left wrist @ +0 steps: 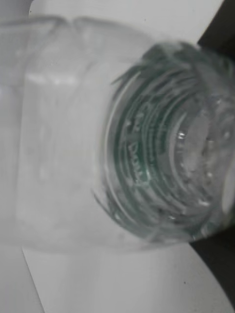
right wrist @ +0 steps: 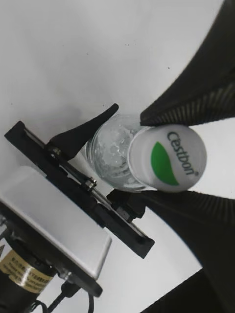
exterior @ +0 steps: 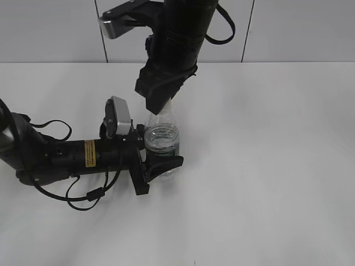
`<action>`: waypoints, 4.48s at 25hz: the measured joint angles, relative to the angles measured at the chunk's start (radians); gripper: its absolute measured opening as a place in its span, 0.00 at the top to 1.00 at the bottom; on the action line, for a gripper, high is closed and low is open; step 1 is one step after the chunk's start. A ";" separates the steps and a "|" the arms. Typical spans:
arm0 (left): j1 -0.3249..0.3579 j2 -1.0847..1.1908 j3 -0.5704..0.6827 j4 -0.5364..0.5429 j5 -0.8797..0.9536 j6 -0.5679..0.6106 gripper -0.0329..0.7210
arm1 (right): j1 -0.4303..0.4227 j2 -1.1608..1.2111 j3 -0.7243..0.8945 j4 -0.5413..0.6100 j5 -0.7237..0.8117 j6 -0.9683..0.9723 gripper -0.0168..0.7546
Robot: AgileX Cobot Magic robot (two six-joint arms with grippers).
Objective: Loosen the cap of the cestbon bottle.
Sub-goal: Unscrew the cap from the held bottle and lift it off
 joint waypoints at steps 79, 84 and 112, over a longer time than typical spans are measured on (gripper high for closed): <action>0.000 0.000 0.000 0.002 0.007 0.000 0.41 | 0.001 -0.055 -0.002 -0.011 0.002 0.613 0.21; 0.000 0.000 0.000 0.002 0.007 0.000 0.41 | 0.001 -0.043 -0.002 -0.014 0.002 0.618 0.21; 0.000 0.000 0.000 0.002 0.007 -0.001 0.41 | 0.001 0.001 -0.002 -0.025 0.002 0.570 0.31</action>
